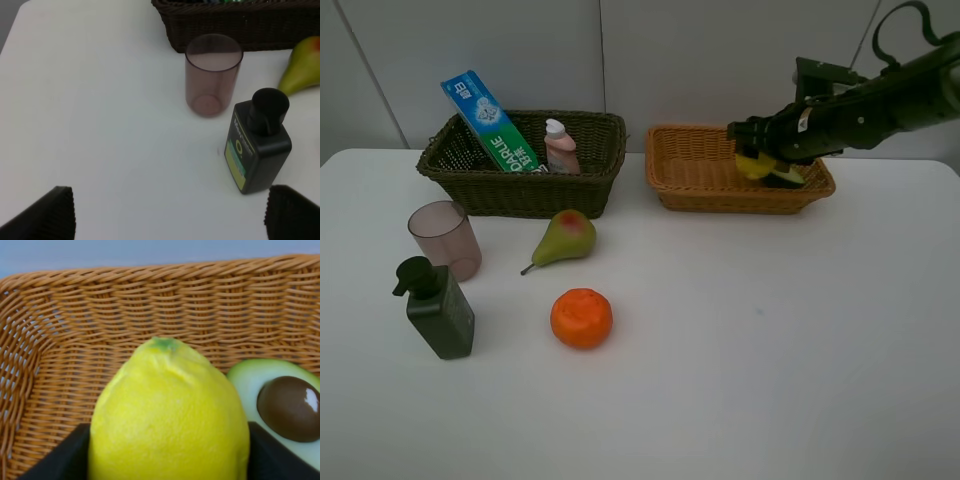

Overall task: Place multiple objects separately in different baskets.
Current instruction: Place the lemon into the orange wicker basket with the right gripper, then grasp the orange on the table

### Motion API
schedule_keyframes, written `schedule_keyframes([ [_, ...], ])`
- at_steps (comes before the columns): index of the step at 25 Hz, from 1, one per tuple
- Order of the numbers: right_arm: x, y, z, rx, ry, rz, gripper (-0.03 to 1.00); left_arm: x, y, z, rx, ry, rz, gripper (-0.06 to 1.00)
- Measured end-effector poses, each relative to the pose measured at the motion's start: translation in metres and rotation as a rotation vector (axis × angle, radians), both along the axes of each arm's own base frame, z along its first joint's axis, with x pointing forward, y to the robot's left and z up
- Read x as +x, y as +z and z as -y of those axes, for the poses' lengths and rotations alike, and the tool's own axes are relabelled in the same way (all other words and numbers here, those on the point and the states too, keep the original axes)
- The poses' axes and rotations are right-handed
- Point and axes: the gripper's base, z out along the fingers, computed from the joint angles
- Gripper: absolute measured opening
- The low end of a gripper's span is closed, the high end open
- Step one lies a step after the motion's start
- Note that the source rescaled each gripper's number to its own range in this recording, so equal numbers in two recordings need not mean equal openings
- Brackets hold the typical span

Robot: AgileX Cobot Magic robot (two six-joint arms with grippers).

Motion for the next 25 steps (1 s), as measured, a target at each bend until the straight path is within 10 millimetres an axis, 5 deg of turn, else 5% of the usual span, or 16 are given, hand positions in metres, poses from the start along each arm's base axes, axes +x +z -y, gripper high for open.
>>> schedule_keyframes([
  [12, 0.0003, -0.0001, -0.0002, 0.003, 0.001, 0.003, 0.39, 0.0000, 0.0000, 0.0000, 0.000, 0.000, 0.000, 1.00],
  [20, 0.0007, 0.0005, -0.0004, 0.000, 0.005, 0.008, 0.93, 0.0000, 0.0000, 0.0000, 0.000, 0.000, 0.000, 1.00],
  [25, 0.0006, 0.0004, -0.0004, -0.012, 0.015, 0.010, 0.99, 0.0000, 0.0000, 0.0000, 0.000, 0.000, 0.000, 1.00],
])
